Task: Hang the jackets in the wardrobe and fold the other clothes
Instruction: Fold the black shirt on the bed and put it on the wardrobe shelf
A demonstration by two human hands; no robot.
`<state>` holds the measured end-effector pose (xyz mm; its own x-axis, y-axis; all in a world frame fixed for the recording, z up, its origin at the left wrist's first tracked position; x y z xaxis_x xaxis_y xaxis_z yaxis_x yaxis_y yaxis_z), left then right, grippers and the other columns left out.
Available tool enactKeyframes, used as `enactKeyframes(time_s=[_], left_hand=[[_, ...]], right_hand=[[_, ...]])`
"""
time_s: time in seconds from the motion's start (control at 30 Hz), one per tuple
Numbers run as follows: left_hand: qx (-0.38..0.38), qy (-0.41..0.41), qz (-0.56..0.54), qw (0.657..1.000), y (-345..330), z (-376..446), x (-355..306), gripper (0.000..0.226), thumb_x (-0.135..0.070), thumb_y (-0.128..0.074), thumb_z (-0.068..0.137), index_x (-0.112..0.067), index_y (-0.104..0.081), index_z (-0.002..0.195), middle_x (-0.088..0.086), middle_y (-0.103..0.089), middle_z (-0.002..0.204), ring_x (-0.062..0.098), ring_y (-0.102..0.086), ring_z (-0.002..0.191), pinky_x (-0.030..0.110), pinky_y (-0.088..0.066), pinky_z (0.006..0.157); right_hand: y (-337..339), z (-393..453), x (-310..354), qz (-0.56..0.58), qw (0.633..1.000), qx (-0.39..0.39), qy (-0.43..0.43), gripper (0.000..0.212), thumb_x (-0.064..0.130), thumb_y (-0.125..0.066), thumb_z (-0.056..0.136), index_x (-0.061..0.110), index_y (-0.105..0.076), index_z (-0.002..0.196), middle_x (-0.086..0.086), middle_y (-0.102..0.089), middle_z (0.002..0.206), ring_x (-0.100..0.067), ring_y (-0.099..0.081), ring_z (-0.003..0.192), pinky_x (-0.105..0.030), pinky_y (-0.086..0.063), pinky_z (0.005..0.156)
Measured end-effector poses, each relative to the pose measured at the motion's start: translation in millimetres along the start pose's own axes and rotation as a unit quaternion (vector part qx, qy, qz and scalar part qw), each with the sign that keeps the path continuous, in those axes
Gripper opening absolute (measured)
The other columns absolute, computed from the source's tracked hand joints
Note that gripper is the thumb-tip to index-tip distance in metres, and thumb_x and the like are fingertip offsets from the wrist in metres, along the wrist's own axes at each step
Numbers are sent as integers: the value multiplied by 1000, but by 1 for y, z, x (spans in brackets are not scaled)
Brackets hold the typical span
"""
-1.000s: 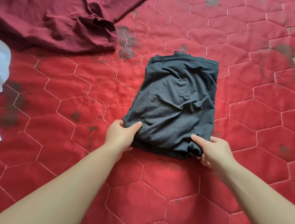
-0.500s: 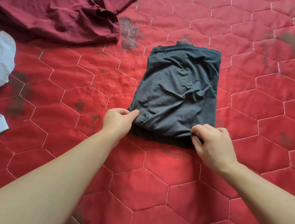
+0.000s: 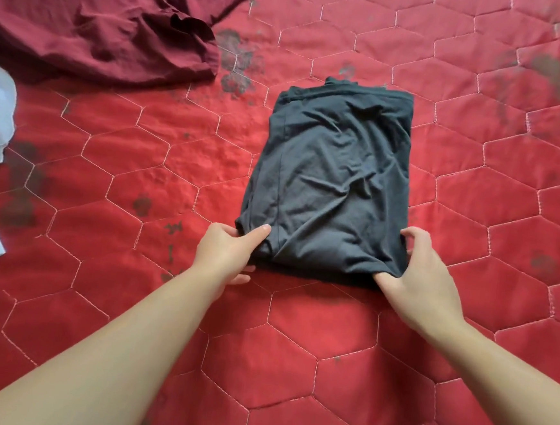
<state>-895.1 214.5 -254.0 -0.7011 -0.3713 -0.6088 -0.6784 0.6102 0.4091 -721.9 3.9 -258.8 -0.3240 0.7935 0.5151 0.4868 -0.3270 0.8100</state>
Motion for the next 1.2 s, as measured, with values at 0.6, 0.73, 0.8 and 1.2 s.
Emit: enactKeyframes(time_s=[0.6, 0.73, 0.8, 1.2], left_hand=[[168, -41, -226, 959, 59, -87, -203, 9, -26, -68, 82, -22, -67, 74, -2, -64, 64, 17, -63, 63, 31, -57, 63], [196, -89, -232, 949, 81, -120, -270, 31, -30, -61, 86, -22, -73, 59, -3, -67, 60, 14, -69, 56, 24, -56, 56], [192, -96, -226, 950, 84, -127, -297, 42, -32, -59, 87, -21, -71, 48, -4, -65, 56, 10, -67, 50, 22, -55, 52], [141, -166, -217, 952, 45, -109, -330, 5, -26, -65, 89, -21, -67, 89, 2, -68, 84, 18, -71, 59, 29, -56, 52]], right_hand=[[231, 56, 131, 336, 942, 21, 3, 21, 1, -53, 87, 9, -72, 84, -10, -66, 71, -21, -67, 61, -28, -56, 48], [302, 58, 168, 369, 929, 33, -11, 14, 3, -55, 82, 10, -60, 71, -9, -59, 51, -22, -63, 41, -26, -52, 40], [324, 66, 179, 357, 933, 35, -25, 13, 7, -53, 81, 12, -53, 69, -5, -57, 43, -18, -59, 36, -23, -49, 38], [329, 97, 175, 336, 929, -122, 96, 28, 5, -52, 84, 24, -72, 80, 6, -67, 70, -6, -65, 63, -21, -55, 49]])
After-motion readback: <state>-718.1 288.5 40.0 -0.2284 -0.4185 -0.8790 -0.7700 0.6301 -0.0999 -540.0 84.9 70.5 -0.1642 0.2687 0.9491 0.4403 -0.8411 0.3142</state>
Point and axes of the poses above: each hand's wrist, its own z-axis towards the middle knuckle, its own y-axis out of the back of the hand, x = y × z, the point moved 1 cm from there along z, towards the middle knuckle
